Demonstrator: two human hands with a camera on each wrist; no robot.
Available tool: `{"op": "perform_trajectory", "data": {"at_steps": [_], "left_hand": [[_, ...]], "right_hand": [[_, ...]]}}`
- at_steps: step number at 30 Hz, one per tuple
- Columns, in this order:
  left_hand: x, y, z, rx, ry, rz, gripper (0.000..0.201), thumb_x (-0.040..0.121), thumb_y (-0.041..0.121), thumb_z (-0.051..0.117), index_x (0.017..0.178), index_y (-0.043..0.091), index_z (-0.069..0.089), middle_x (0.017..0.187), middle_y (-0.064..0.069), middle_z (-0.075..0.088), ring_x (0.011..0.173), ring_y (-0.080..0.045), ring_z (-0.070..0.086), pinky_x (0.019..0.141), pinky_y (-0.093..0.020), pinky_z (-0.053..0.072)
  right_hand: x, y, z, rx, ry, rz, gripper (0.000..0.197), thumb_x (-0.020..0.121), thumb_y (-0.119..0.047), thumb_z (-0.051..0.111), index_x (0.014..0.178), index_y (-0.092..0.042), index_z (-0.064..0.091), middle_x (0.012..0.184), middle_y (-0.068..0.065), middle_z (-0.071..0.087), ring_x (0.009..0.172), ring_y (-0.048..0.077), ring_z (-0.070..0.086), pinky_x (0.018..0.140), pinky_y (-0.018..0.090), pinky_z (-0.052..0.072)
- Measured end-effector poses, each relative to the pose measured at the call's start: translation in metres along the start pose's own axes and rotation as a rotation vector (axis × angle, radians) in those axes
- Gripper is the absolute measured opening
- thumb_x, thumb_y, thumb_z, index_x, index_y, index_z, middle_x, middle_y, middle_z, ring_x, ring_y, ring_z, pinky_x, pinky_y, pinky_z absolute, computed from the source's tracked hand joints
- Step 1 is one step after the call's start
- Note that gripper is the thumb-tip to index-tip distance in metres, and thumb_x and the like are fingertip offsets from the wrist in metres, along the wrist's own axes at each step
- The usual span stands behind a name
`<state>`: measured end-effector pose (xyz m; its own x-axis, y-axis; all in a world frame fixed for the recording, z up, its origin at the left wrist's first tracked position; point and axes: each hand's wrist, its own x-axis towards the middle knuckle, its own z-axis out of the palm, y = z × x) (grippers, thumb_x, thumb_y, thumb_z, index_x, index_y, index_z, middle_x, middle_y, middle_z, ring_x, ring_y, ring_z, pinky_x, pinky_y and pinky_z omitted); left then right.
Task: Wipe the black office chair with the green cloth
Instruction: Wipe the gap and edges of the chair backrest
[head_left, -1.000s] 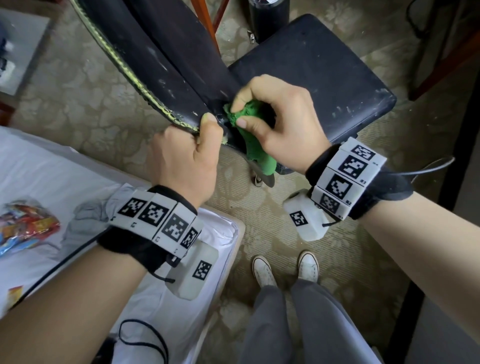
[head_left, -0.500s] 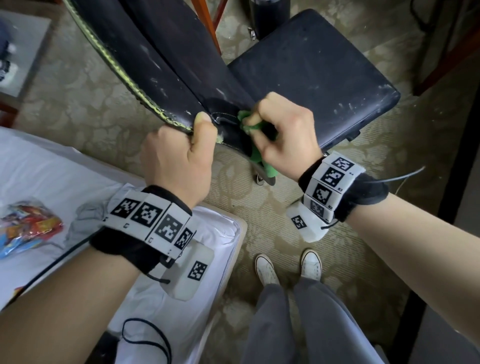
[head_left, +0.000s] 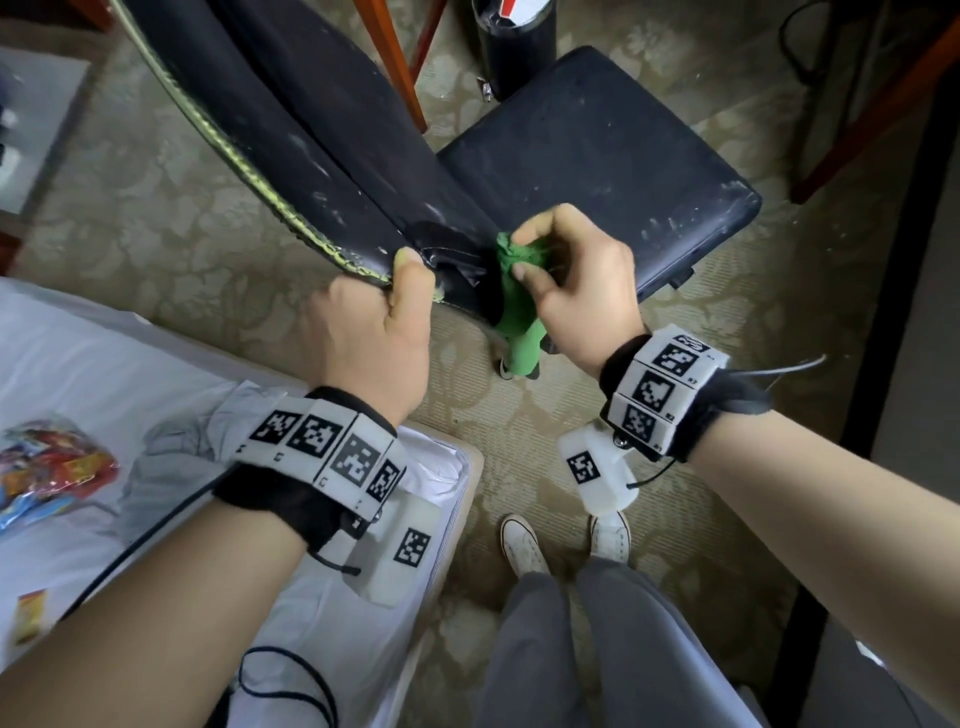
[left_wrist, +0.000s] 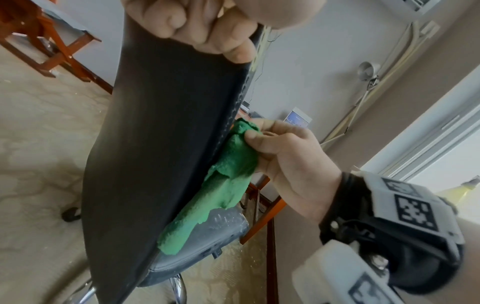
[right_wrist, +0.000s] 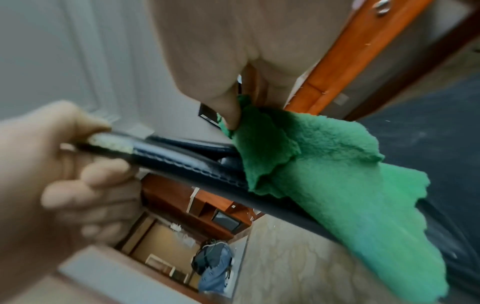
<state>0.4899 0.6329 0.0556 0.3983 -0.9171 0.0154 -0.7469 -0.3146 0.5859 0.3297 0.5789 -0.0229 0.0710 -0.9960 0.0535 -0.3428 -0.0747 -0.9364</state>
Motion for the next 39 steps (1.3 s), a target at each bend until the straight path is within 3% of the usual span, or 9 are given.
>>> {"op": "perform_trajectory", "data": {"at_steps": [3, 6, 10, 13, 16, 20, 27, 31, 39], "left_hand": [[-0.012, 0.013, -0.001, -0.001, -0.065, -0.042, 0.075, 0.081, 0.064, 0.020, 0.047, 0.014, 0.063, 0.052, -0.004, 0.062, 0.065, -0.031, 0.062, 0.080, -0.042, 0.051], [-0.022, 0.021, -0.003, -0.005, -0.148, -0.030, 0.073, 0.087, 0.067, 0.023, 0.046, 0.022, 0.062, 0.052, 0.002, 0.062, 0.069, -0.028, 0.064, 0.084, -0.042, 0.051], [-0.036, 0.014, -0.015, 0.105, -0.242, 0.198, 0.064, 0.082, 0.076, 0.034, 0.066, 0.024, 0.066, 0.059, 0.007, 0.063, 0.065, -0.010, 0.061, 0.068, -0.029, 0.046], [-0.046, 0.011, -0.036, 0.132, -0.095, 0.484, 0.036, 0.082, 0.054, 0.064, 0.068, 0.021, 0.065, 0.067, 0.010, 0.056, 0.058, -0.001, 0.049, 0.062, -0.022, 0.038], [-0.041, 0.020, -0.062, 0.130, 0.055, 0.762, 0.032, 0.076, 0.034, 0.079, 0.086, 0.006, 0.067, 0.093, -0.011, 0.057, 0.082, -0.022, 0.055, 0.073, -0.033, 0.044], [0.000, 0.036, -0.081, 0.484, -0.191, 0.895, 0.067, 0.069, 0.047, 0.082, 0.125, 0.018, 0.058, 0.130, -0.004, 0.054, 0.118, -0.028, 0.051, 0.098, -0.044, 0.031], [0.037, 0.031, -0.068, 0.496, -0.257, 1.077, 0.027, 0.080, 0.035, 0.078, 0.101, 0.019, 0.072, 0.092, -0.003, 0.067, 0.089, -0.030, 0.061, 0.084, -0.042, 0.044], [0.039, 0.031, -0.066, 0.465, -0.238, 1.104, 0.024, 0.080, 0.037, 0.077, 0.099, 0.023, 0.074, 0.089, 0.000, 0.066, 0.090, -0.027, 0.062, 0.064, -0.037, 0.042], [0.030, 0.047, -0.052, 0.449, -0.252, 1.109, 0.023, 0.083, 0.040, 0.074, 0.101, 0.026, 0.072, 0.091, 0.000, 0.065, 0.094, -0.028, 0.062, 0.063, -0.038, 0.038]], "right_hand": [[-0.014, 0.006, -0.012, 0.077, -0.072, 0.284, 0.028, 0.081, -0.006, 0.070, 0.103, -0.024, 0.067, 0.092, -0.006, 0.070, 0.088, 0.012, 0.068, 0.084, 0.034, 0.057], [-0.020, 0.005, -0.020, 0.188, -0.085, 0.502, 0.007, 0.076, -0.018, 0.073, 0.079, -0.023, 0.069, 0.082, 0.001, 0.073, 0.076, 0.023, 0.072, 0.068, 0.051, 0.061], [-0.022, -0.009, -0.030, 0.265, -0.090, 0.582, 0.011, 0.080, -0.025, 0.070, 0.076, -0.019, 0.061, 0.085, 0.012, 0.071, 0.072, 0.030, 0.070, 0.067, 0.052, 0.061], [-0.029, -0.018, -0.035, 0.298, -0.108, 0.620, 0.012, 0.086, -0.024, 0.065, 0.081, -0.016, 0.057, 0.096, 0.019, 0.070, 0.077, 0.039, 0.071, 0.066, 0.054, 0.060], [-0.037, -0.025, -0.038, 0.367, -0.110, 0.653, 0.011, 0.092, -0.017, 0.063, 0.085, -0.013, 0.055, 0.099, 0.021, 0.069, 0.074, 0.035, 0.070, 0.063, 0.045, 0.061], [-0.045, -0.038, -0.037, 0.450, -0.073, 0.619, 0.008, 0.087, 0.000, 0.068, 0.088, -0.005, 0.061, 0.086, 0.013, 0.068, 0.071, 0.023, 0.069, 0.062, 0.032, 0.059], [-0.053, -0.051, -0.011, 0.423, 0.124, 0.629, 0.021, 0.078, 0.006, 0.074, 0.075, -0.011, 0.063, 0.077, 0.007, 0.070, 0.072, 0.026, 0.071, 0.072, 0.039, 0.061], [-0.060, -0.067, -0.004, 0.433, 0.234, 0.558, 0.019, 0.077, 0.004, 0.073, 0.073, -0.013, 0.064, 0.074, 0.007, 0.070, 0.072, 0.025, 0.071, 0.068, 0.037, 0.061], [-0.065, -0.062, -0.017, 0.255, 0.332, 0.585, 0.015, 0.074, 0.000, 0.072, 0.077, -0.014, 0.069, 0.081, 0.008, 0.074, 0.078, 0.026, 0.073, 0.071, 0.043, 0.062]]}}
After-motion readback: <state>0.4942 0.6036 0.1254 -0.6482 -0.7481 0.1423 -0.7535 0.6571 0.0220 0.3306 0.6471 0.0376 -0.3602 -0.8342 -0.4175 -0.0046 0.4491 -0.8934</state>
